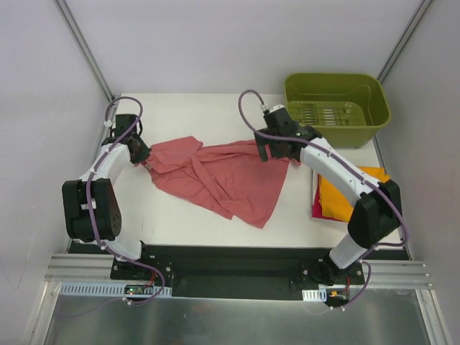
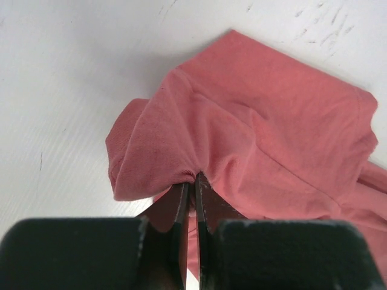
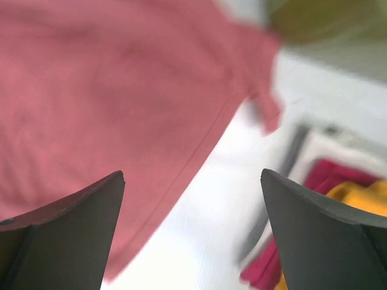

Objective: Fold and stack the t-shirts
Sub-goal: Flatten out the tshirt

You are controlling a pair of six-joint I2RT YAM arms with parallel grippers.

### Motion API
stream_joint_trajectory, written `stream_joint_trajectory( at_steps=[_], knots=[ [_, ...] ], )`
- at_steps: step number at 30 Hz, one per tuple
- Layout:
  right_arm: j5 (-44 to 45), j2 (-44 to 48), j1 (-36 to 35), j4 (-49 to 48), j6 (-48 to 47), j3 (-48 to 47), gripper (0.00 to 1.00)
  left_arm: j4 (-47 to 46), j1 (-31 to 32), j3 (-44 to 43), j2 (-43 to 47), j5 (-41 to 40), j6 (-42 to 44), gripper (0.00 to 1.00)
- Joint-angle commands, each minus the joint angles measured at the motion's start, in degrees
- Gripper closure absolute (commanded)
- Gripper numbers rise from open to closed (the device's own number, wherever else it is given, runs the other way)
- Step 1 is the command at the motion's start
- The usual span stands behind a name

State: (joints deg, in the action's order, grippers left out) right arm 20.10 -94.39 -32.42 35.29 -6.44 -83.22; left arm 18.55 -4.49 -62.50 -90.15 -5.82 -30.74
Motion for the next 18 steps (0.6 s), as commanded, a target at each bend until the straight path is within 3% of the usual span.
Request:
stream_joint_trajectory(
  at_steps=[1,4,8,13,18],
  knots=[
    [-9.16,8.33,-7.01,6.02,2.47,9.63,0.01,0.00,0.01,0.54,4.98,2.31,-0.81,1.00],
    [-17.35,10.89,-13.77,5.15,7.74,18.69,0.02,0.00,0.01,1.15,5.95,2.57,-0.20,1.00],
    [-19.57,11.16,-21.88,2.51,12.58,24.59,0.05,0.00,0.01,2.20,6.48,3.36,-0.98,1.00],
    [-15.01,4.14,-28.04,1.54,14.17,24.78,0.11,0.00,0.01,3.17,7.35,3.28,-1.43,1.00],
    [-11.66,0.09,-28.40,-1.54,15.23,25.04,0.24,0.00,0.01,3.79,8.58,3.02,-1.34,1.00]
  ],
)
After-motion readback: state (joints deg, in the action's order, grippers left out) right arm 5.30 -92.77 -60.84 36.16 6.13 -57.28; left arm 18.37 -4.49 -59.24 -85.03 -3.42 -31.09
